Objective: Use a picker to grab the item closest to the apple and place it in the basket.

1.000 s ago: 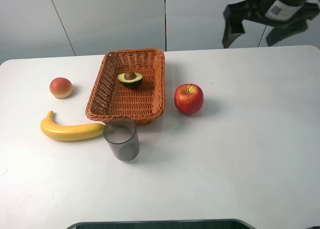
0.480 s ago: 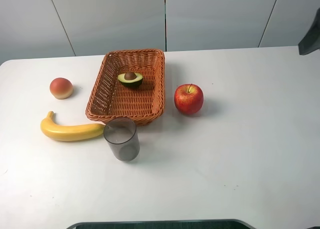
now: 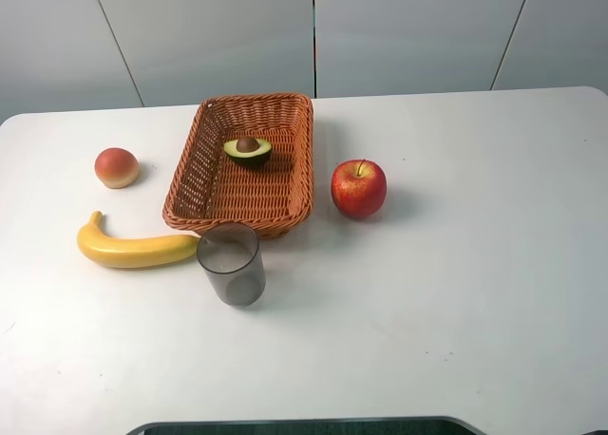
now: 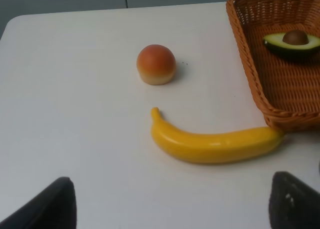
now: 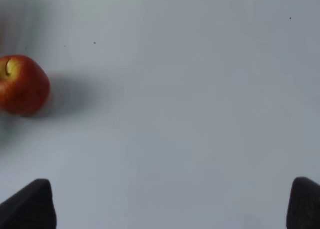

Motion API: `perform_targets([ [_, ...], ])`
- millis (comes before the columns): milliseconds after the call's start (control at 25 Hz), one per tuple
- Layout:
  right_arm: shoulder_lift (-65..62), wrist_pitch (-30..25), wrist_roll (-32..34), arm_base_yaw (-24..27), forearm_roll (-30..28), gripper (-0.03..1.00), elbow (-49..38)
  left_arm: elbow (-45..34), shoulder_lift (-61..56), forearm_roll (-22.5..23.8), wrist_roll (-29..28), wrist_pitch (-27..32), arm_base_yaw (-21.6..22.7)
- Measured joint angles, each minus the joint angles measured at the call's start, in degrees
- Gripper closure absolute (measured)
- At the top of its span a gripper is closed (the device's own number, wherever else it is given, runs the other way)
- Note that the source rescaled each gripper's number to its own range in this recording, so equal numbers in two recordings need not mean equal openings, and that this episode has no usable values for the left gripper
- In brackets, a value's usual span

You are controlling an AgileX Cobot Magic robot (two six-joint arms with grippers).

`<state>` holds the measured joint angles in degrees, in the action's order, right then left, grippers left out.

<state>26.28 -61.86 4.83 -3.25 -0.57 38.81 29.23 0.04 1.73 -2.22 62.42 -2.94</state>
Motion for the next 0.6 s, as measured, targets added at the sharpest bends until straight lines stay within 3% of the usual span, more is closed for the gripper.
perform_targets([
  [240, -11.6, -1.3, -0.2, -0.4, 1.5, -0.03, -6.3, 0.0, 0.0, 0.0, -0.1, 0.0, 0.0],
  [600, -23.9, -1.4, -4.2, -1.8, 2.8, -0.03, -9.1, 0.0, 0.0, 0.0, 0.0, 0.0, 0.0],
])
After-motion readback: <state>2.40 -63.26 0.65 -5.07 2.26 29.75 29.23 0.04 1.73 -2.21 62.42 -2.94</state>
